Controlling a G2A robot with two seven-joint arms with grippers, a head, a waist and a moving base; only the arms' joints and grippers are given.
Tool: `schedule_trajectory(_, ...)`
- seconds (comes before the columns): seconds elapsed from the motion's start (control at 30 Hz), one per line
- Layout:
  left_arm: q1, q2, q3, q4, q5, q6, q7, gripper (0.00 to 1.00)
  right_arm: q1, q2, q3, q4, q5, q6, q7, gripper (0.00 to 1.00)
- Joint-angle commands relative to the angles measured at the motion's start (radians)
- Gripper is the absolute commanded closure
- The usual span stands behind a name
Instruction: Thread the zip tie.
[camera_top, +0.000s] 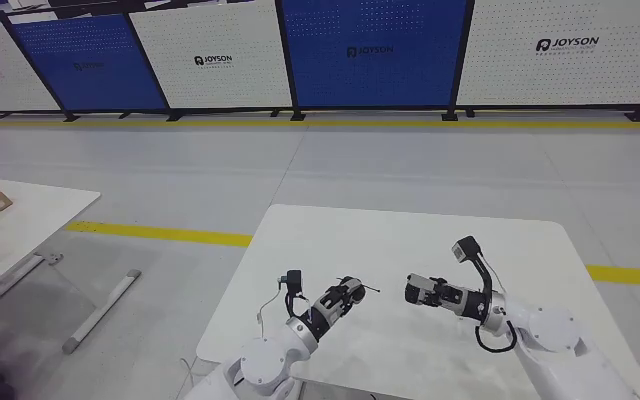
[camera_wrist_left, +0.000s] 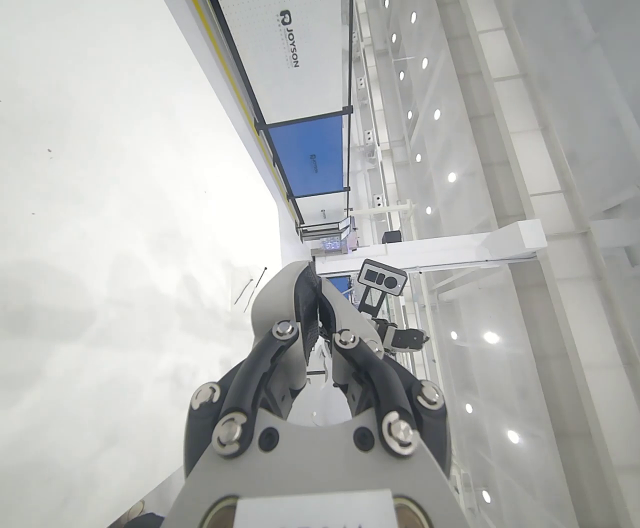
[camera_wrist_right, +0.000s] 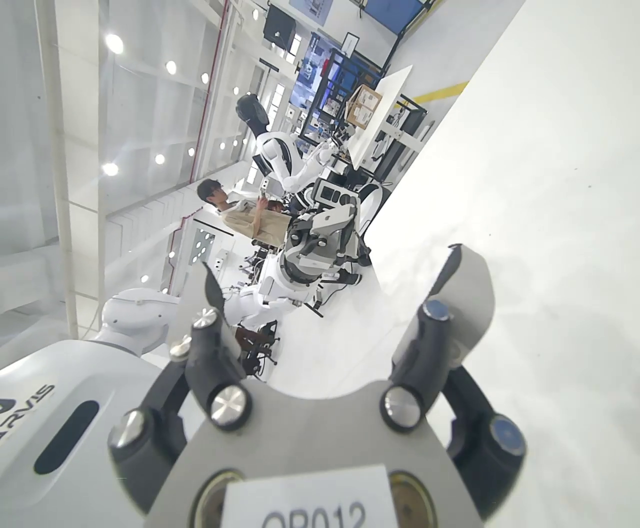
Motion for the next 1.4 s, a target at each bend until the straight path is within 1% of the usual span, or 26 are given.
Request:
schedule_trajectory(0.0, 0.0, 0.0, 0.0, 0.0, 0.0, -0.001, 0.0, 1.0, 0.001, 0.0, -0.001, 0.0, 0.0, 0.0, 0.0, 0.0)
schedule_trajectory(0.23, 0.0, 0.0, 0.0, 0.0, 0.0, -0.001, 0.0, 1.0, 0.001, 0.0, -0.001, 0.0, 0.0, 0.0, 0.0, 0.0)
schedule_trajectory(0.3, -0.003, -0.002, -0.008, -0.001, -0.011, -0.013, 0.008, 1.0, 0.001, 0.0, -0.001, 0.0, 0.0, 0.0, 0.0, 0.0)
schedule_trajectory(0.4, 0.014, -0.001, -0.046, -0.027, -0.048, -0.054, 0.009, 1.0, 0.001, 0.0, -0.001, 0.0, 0.0, 0.0, 0.0, 0.0)
schedule_trajectory(0.47, 0.031, 0.002, -0.079, -0.057, -0.073, -0.085, -0.005, 1.0, 0.001, 0.0, -0.001, 0.0, 0.0, 0.0, 0.0, 0.0)
schedule_trajectory(0.5, 0.049, 0.004, -0.102, -0.074, -0.081, -0.103, -0.014, 1.0, 0.001, 0.0, -0.001, 0.0, 0.0, 0.0, 0.0, 0.0)
schedule_trajectory(0.6, 0.091, 0.01, -0.15, -0.129, -0.093, -0.145, -0.035, 1.0, 0.001, 0.0, -0.001, 0.0, 0.0, 0.0, 0.0, 0.0)
schedule_trajectory(0.63, 0.108, 0.012, -0.17, -0.154, -0.091, -0.167, -0.044, 1.0, 0.001, 0.0, -0.001, 0.0, 0.0, 0.0, 0.0, 0.0)
schedule_trajectory(0.73, 0.152, 0.016, -0.208, -0.207, -0.108, -0.208, -0.079, 1.0, 0.001, 0.0, -0.001, 0.0, 0.0, 0.0, 0.0, 0.0)
schedule_trajectory(0.77, 0.162, 0.016, -0.217, -0.214, -0.108, -0.22, -0.09, 1.0, 0.001, 0.0, -0.001, 0.0, 0.0, 0.0, 0.0, 0.0)
schedule_trajectory(0.83, 0.18, 0.018, -0.232, -0.229, -0.107, -0.225, -0.105, 1.0, 0.001, 0.0, -0.001, 0.0, 0.0, 0.0, 0.0, 0.0)
schedule_trajectory(1.1, 0.18, 0.018, -0.232, -0.229, -0.107, -0.225, -0.105, 1.0, 0.001, 0.0, -0.001, 0.0, 0.0, 0.0, 0.0, 0.0)
schedule_trajectory(1.17, 0.174, 0.016, -0.229, -0.229, -0.117, -0.225, -0.1, 1.0, 0.001, 0.0, -0.001, 0.0, 0.0, 0.0, 0.0, 0.0)
schedule_trajectory(1.2, 0.167, 0.014, -0.223, -0.232, -0.141, -0.227, -0.115, 1.0, 0.001, 0.0, -0.001, 0.0, 0.0, 0.0, 0.0, 0.0)
schedule_trajectory(1.27, 0.166, 0.011, -0.231, -0.235, -0.19, -0.263, -0.13, 1.0, 0.001, 0.0, -0.001, 0.0, 0.0, 0.0, 0.0, 0.0)
schedule_trajectory(1.3, 0.17, 0.011, -0.238, -0.238, -0.205, -0.292, -0.148, 1.0, 0.001, 0.0, -0.001, 0.0, 0.0, 0.0, 0.0, 0.0)
schedule_trajectory(1.37, 0.184, 0.01, -0.246, -0.244, -0.236, -0.324, -0.179, 1.0, 0.001, 0.0, -0.001, 0.0, 0.0, 0.0, 0.0, 0.0)
